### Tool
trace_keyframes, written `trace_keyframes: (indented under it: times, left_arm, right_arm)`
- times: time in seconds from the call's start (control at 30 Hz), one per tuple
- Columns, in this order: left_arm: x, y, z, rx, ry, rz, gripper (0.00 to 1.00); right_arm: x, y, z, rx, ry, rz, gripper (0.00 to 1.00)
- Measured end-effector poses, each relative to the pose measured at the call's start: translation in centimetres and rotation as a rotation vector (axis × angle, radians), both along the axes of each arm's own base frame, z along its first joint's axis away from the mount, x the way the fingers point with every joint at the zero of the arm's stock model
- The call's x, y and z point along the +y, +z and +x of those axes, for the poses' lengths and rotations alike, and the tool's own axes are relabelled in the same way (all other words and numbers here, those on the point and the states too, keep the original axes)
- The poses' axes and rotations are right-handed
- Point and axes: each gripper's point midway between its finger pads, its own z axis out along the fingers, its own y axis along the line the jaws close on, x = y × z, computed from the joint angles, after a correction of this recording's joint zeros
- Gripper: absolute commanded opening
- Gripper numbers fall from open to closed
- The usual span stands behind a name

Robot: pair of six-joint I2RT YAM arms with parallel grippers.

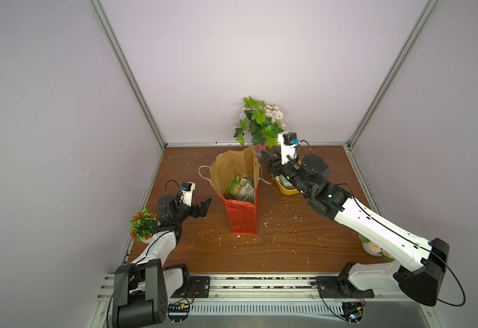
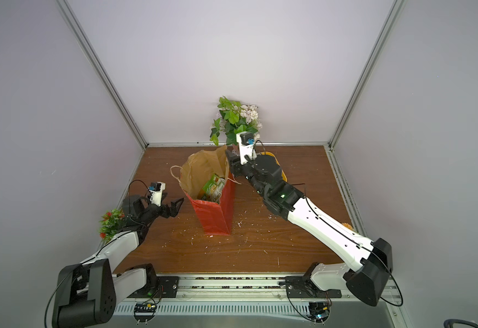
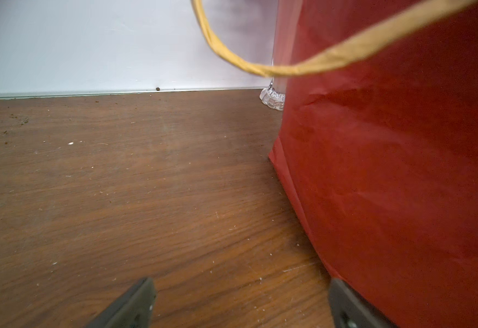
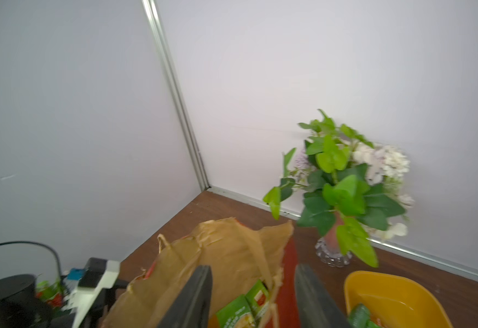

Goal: Place the condiment packets inside the bag
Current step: Pick up the condiment packet from the storage box.

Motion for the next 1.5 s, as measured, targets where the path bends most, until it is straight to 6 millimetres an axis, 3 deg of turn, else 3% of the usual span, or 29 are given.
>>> trace_keyframes:
  times: [0.07, 0.13, 0.23, 0.4, 0.57, 0.93, 1.5]
  left_arm:
    - [-0.3, 0.0, -0.2, -0.005, -0.01, 0.011, 0.98]
    - [-0.5, 0.0, -0.2, -0.01, -0.017, 0.019, 0.98]
    - [-0.5, 0.0, -0.2, -0.013, -0.019, 0.027, 0.98]
    - [-0.4, 0.0, -0.2, -0.016, -0.014, 0.038, 0.98]
    - [-0.1, -0.1, -0.1, -0.015, -0.001, 0.046, 0.98]
    - [0.2, -0.3, 0.0, -0.007, 0.016, 0.05, 0.98]
    - [0.2, -0.5, 0.1, 0.0, 0.02, 0.051, 0.97]
  right_arm:
    - [-3.6, -1.1, 1.2, 0.017, -0.083, 0.013, 0.57]
    - [-6.7, -3.4, 2.5, 0.056, -0.165, 0.009, 0.6]
    - [-10.0, -8.9, 4.5, 0.158, -0.272, -0.037, 0.62]
    - [-11.0, -19.0, 6.8, 0.363, -0.32, -0.165, 0.63]
    - [-10.6, -24.5, 7.8, 0.473, -0.304, -0.227, 0.64]
    - [-8.4, -30.2, 8.8, 0.592, -0.204, -0.271, 0.6]
    - [-7.7, -31.3, 10.6, 0.628, -0.202, -0.322, 0.51]
